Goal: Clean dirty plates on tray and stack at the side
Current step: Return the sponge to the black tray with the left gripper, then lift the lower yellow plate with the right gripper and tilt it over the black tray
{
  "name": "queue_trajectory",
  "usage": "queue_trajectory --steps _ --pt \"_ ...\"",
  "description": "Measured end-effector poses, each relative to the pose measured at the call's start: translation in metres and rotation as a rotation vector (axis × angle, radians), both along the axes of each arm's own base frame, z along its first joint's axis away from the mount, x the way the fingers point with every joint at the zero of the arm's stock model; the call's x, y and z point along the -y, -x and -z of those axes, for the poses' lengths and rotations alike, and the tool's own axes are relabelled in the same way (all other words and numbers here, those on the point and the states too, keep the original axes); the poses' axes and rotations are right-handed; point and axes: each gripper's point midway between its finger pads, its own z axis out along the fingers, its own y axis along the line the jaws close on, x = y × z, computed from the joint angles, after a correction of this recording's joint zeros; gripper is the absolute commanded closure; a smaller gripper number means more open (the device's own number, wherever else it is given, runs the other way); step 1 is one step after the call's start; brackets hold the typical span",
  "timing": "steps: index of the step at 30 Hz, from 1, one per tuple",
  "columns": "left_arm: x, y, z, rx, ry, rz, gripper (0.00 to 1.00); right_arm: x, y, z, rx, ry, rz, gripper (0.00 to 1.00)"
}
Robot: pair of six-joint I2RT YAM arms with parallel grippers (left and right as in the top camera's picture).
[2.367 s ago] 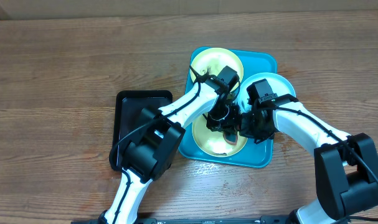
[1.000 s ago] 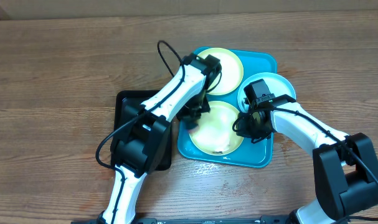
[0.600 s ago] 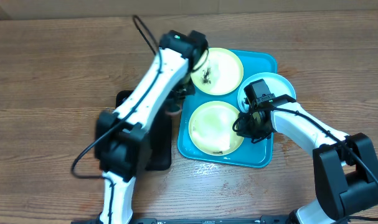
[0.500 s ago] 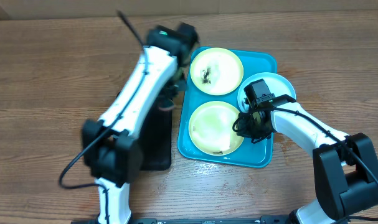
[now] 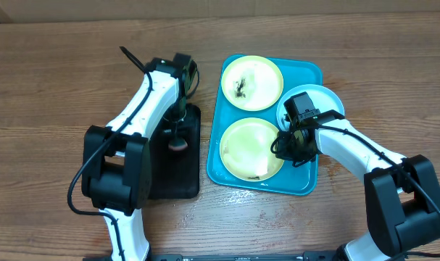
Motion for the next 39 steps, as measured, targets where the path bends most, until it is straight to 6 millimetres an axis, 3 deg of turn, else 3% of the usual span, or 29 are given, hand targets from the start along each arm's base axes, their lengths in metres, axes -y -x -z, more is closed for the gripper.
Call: queue_trajectory --steps 2,6,8,12,15,18,22,25,28,33,39 --pt "0.002 0.001 0.0 -0.006 0.02 -0.005 0.71 0.001 0.0 0.0 0.001 0.005 0.0 0.96" --pt "0.003 0.001 -0.01 -0.007 0.046 -0.003 0.34 0.002 0.002 -0.002 -0.017 0.014 -0.002 0.96" --pt "0.002 -0.001 -0.022 0.022 0.061 -0.009 0.27 0.006 0.006 -0.004 -0.041 0.038 0.001 0.96" --pt "-0.004 -0.009 -0.062 0.138 0.094 -0.03 0.25 0.013 0.005 -0.018 -0.062 0.088 -0.006 0.96" --pt "-0.016 -0.011 -0.097 0.239 0.119 -0.062 0.21 0.011 -0.013 -0.043 -0.001 0.098 -0.046 0.96" --pt "-0.032 -0.009 -0.129 0.33 0.149 -0.11 0.13 0.002 -0.034 -0.083 0.109 0.104 -0.105 0.96" --pt "-0.06 -0.005 -0.168 0.451 0.199 -0.2 0.03 -0.031 -0.058 -0.139 0.289 0.093 -0.209 0.96" --pt "-0.083 -0.001 -0.195 0.55 0.244 -0.278 0.0 -0.065 -0.069 -0.165 0.423 0.085 -0.3 0.96" --pt "-0.105 0.008 -0.217 0.625 0.267 -0.349 0.0 -0.103 -0.068 -0.179 0.536 0.099 -0.393 0.96" --pt "-0.128 0.021 -0.24 0.708 0.273 -0.42 0.0 -0.149 -0.055 -0.194 0.678 0.152 -0.491 0.96" --pt "-0.13 0.023 -0.242 0.717 0.277 -0.426 0.0 -0.171 -0.05 -0.207 0.82 0.286 -0.505 0.96"
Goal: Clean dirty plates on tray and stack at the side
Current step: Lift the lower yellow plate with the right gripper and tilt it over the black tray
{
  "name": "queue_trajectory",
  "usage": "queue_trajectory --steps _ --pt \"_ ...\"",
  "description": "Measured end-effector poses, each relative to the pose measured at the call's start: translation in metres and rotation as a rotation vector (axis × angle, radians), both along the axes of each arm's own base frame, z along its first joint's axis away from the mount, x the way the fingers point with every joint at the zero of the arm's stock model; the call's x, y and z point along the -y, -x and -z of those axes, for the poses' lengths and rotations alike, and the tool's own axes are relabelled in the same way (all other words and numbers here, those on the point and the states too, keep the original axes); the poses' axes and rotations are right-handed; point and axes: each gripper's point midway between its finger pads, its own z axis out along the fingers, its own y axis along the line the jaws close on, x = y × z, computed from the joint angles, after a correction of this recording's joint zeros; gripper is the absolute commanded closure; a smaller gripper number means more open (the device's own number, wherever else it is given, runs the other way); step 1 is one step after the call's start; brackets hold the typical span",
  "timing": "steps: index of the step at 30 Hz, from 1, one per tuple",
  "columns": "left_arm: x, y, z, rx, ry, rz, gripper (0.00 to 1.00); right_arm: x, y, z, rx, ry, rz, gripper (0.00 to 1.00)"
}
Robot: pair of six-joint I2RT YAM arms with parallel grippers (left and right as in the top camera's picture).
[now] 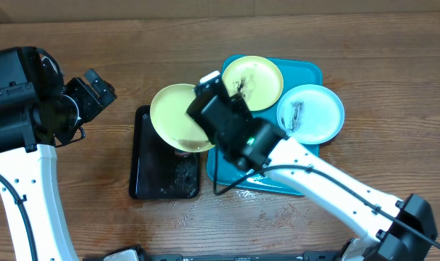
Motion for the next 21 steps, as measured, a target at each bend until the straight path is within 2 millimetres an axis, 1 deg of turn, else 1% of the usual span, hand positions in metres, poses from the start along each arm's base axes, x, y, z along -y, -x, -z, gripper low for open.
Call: queue_trajectory --steps 5,9,16,21 --pt "-0.001 0.0 0.0 -0.001 -0.005 -0.003 0.0 -0.009 0.01 -0.011 0.109 0.07 0.015 0.96" --pt "-0.003 0.0 0.001 -0.004 -0.017 -0.011 0.0 -0.014 0.016 -0.02 0.168 0.092 0.024 0.96" --pt "-0.004 0.001 0.001 -0.005 -0.02 -0.013 0.0 -0.013 0.02 -0.031 0.241 0.131 0.054 0.96" --pt "-0.005 0.001 0.001 -0.006 -0.022 -0.014 0.0 -0.012 0.021 -0.034 0.262 0.143 0.066 0.96"
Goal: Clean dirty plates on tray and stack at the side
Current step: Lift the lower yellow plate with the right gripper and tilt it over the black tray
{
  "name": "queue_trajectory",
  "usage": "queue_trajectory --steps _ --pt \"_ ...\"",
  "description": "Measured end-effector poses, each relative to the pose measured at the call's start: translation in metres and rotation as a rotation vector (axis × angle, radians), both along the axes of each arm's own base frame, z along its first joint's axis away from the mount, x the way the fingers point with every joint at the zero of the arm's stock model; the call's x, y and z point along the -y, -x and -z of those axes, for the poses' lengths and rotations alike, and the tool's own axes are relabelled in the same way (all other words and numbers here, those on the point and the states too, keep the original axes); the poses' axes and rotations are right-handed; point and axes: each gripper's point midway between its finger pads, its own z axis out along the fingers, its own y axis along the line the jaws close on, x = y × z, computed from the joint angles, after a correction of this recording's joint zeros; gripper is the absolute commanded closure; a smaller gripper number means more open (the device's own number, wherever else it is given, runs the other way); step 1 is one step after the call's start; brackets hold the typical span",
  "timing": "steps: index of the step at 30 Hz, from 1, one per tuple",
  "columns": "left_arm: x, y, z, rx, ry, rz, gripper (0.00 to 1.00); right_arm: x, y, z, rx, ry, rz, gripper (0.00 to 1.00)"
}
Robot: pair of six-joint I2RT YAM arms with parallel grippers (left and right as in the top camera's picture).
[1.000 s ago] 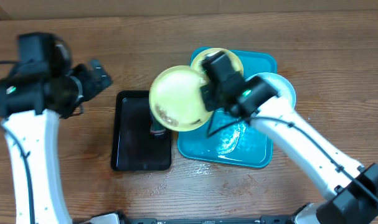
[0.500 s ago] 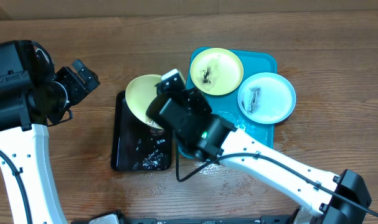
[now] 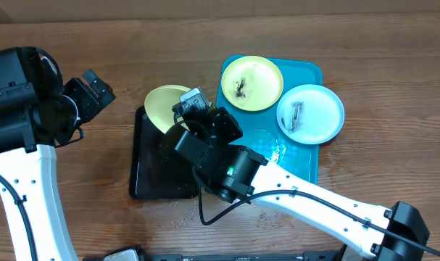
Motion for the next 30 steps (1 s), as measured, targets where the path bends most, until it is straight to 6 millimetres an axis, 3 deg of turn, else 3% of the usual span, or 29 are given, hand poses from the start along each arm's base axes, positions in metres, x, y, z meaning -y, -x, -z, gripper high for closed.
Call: queue_trajectory --steps 9,20,30 --pt "0.0 0.0 0.0 -0.001 -0.001 0.0 0.0 0.001 -0.001 -0.008 0.043 0.002 0.022 0.96" --pt "0.0 0.0 0.0 0.0 -0.001 0.0 0.0 -0.019 0.025 -0.017 0.098 0.016 -0.024 0.96" --pt "0.0 0.0 0.0 0.0 -0.001 0.0 0.0 -0.014 0.023 -0.022 0.135 0.033 0.009 0.96"
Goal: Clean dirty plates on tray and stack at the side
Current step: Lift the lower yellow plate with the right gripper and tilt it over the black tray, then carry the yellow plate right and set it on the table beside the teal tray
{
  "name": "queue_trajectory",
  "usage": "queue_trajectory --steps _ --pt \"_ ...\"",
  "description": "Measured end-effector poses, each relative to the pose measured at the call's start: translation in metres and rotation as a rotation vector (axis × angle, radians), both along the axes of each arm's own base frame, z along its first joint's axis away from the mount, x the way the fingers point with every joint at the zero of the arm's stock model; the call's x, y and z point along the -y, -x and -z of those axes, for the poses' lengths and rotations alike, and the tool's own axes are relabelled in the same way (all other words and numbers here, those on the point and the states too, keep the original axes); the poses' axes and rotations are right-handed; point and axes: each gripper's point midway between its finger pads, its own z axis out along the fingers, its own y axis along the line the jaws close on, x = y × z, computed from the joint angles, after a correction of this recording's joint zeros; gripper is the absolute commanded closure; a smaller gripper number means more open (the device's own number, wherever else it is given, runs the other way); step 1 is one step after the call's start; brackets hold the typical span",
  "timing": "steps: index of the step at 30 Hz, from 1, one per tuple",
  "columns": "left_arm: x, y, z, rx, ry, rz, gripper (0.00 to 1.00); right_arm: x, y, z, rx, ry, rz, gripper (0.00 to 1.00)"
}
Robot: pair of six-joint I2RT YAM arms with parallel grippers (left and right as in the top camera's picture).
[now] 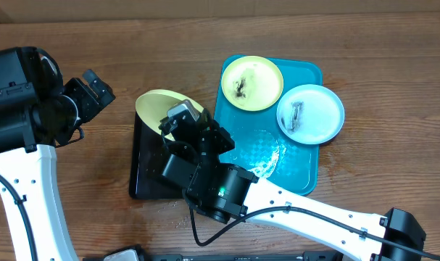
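Note:
My right gripper [177, 116] is shut on the rim of a yellow plate [156, 107]. It holds the plate tilted above the far end of the black tray [141, 174]. On the teal tray [303, 170] a second yellow plate [252, 83] carries dark food bits. A pale blue plate [312, 112] with scraps overlaps that tray's right edge. The near half of the teal tray is wet and bare. My left gripper [96, 88] hangs high at the left, open and holding nothing. No scrubber shows.
The right arm's bulky wrist [205, 170] covers the right part of the black tray. Crumbs or drops lie on the wooden table [393, 58] by the black tray's near edge. The left arm [24, 167] fills the left edge.
The right gripper has shifted left and nearer with the yellow plate, which now stands more steeply tilted over the black tray. The left arm has not moved.
First the left gripper held a scrubber on the black tray and the right gripper was at the near yellow plate on the teal tray. Later that plate hung over the black tray and the left arm was raised at the left. Since then the plate has tilted further.

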Motion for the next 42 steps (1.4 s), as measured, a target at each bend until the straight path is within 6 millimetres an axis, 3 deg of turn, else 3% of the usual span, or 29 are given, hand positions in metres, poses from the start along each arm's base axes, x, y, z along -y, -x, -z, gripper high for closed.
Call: queue_trajectory --steps 5,10,15,20,24,28,36,42 --pt "0.0 0.0 0.0 0.0 0.0 0.0 0.0 0.0 0.0 0.002 -0.009 -0.019 0.006 0.96" --pt "0.0 0.0 0.0 -0.001 -0.003 0.007 0.0 0.009 -0.009 0.035 -0.201 -0.126 0.011 0.96" --pt "0.004 0.0 0.0 0.006 -0.024 0.077 0.0 0.046 -0.038 0.083 -0.546 -0.367 0.114 0.96" --pt "0.021 -0.002 -0.001 0.018 -0.037 0.185 0.0 0.106 -0.059 0.106 -0.83 -0.628 0.265 0.96" --pt "0.039 -0.003 -0.002 0.026 -0.04 0.263 0.0 0.155 -0.055 0.116 -0.967 -0.749 0.429 0.96" --pt "0.056 -0.005 -0.003 0.036 -0.048 0.333 0.0 0.181 -0.047 0.131 -1.034 -0.793 0.532 0.96" --pt "0.084 -0.005 -0.003 0.045 -0.063 0.441 0.0 0.197 -0.015 0.175 -1.141 -0.723 0.583 0.96" --pt "0.096 -0.01 0.008 0.013 -0.054 0.48 0.0 0.209 0.012 0.21 -1.179 -0.604 0.614 0.96"
